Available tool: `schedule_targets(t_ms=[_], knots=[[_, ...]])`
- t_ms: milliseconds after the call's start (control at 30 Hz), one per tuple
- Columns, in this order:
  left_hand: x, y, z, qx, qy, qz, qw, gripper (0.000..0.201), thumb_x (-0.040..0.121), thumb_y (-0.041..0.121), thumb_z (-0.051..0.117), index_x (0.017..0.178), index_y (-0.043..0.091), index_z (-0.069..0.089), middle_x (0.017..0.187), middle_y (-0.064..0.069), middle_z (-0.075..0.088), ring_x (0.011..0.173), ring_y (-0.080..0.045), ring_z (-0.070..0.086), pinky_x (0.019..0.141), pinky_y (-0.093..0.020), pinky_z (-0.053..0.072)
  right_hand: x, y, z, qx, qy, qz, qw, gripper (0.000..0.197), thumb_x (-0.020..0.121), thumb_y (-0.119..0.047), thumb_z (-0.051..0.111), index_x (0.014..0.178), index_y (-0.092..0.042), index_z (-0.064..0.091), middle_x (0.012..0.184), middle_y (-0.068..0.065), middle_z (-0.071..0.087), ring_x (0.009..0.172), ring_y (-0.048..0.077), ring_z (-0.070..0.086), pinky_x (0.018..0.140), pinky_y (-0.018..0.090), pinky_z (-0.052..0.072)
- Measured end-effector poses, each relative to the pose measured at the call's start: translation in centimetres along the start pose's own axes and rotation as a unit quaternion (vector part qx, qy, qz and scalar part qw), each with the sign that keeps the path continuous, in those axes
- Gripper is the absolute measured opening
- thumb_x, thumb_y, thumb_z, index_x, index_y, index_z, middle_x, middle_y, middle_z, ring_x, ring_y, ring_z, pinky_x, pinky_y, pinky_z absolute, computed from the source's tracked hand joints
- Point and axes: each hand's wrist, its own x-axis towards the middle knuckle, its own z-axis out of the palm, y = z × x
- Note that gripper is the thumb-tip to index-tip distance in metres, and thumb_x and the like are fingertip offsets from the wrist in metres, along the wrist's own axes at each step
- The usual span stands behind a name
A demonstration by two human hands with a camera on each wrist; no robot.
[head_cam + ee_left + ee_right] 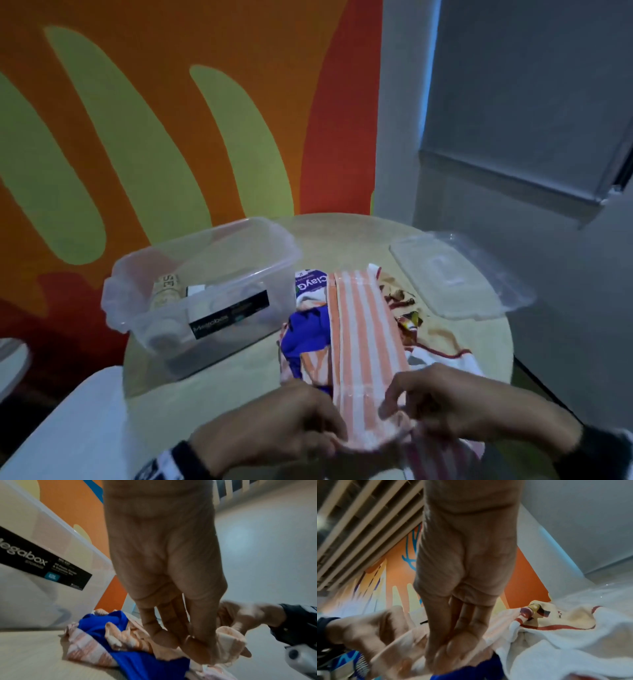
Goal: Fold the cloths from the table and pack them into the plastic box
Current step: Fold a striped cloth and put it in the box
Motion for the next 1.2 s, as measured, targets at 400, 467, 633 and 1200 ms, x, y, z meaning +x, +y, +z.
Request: schedule_targets(t_ms=[400, 467, 633, 1200], knots=[[1.9, 0.0, 1.1, -0.118, 0.003, -0.057, 0.991, 0.017, 0.1, 0.044, 0.06, 0.115, 0.036, 0.061, 0.117, 0.024, 0.059, 0.105, 0.004, 0.054, 0.089, -0.024, 0.048, 1.4, 2.8, 0.7, 0.087, 0.009, -0.005, 0.996, 0.018, 0.091, -0.022, 0.068, 0.107, -0.021, 0.076, 0.105, -0.012, 0.074, 0.096, 0.008, 0.068, 0.087, 0.029, 0.055], [1.8, -0.2, 1.2, -0.143, 0.013, -0.06, 0.988, 0.016, 0.099, 0.044, 0.061, 0.114, 0.038, 0.06, 0.113, 0.027, 0.057, 0.097, 0.007, 0.053, 0.078, -0.016, 0.042, 1.0, 2.6, 0.2, 0.164, 0.0, -0.007, 0.986, 0.017, 0.093, -0.022, 0.072, 0.103, -0.009, 0.073, 0.092, -0.006, 0.072, 0.082, 0.009, 0.064, 0.078, 0.026, 0.051], [1.5, -0.8, 2.3, -0.17, 0.021, -0.069, 0.983, 0.016, 0.094, 0.034, 0.067, 0.108, 0.04, 0.062, 0.117, 0.017, 0.061, 0.101, -0.003, 0.058, 0.081, -0.022, 0.048, 0.9, 2.7, 2.2, 0.212, 0.003, 0.007, 0.977, 0.019, 0.091, -0.008, 0.069, 0.109, -0.013, 0.07, 0.1, -0.006, 0.074, 0.091, 0.009, 0.069, 0.08, 0.022, 0.052], [3.0, -2.2, 6.9, -0.126, 0.085, -0.114, 0.982, 0.005, 0.095, 0.022, 0.072, 0.091, 0.018, 0.074, 0.088, 0.009, 0.071, 0.079, -0.001, 0.063, 0.069, -0.015, 0.045, 1.4, 3.3, 7.2, 0.063, 0.095, 0.065, 0.991, 0.009, 0.091, -0.021, 0.073, 0.083, -0.017, 0.071, 0.08, -0.001, 0.074, 0.073, 0.014, 0.069, 0.066, 0.025, 0.054]])
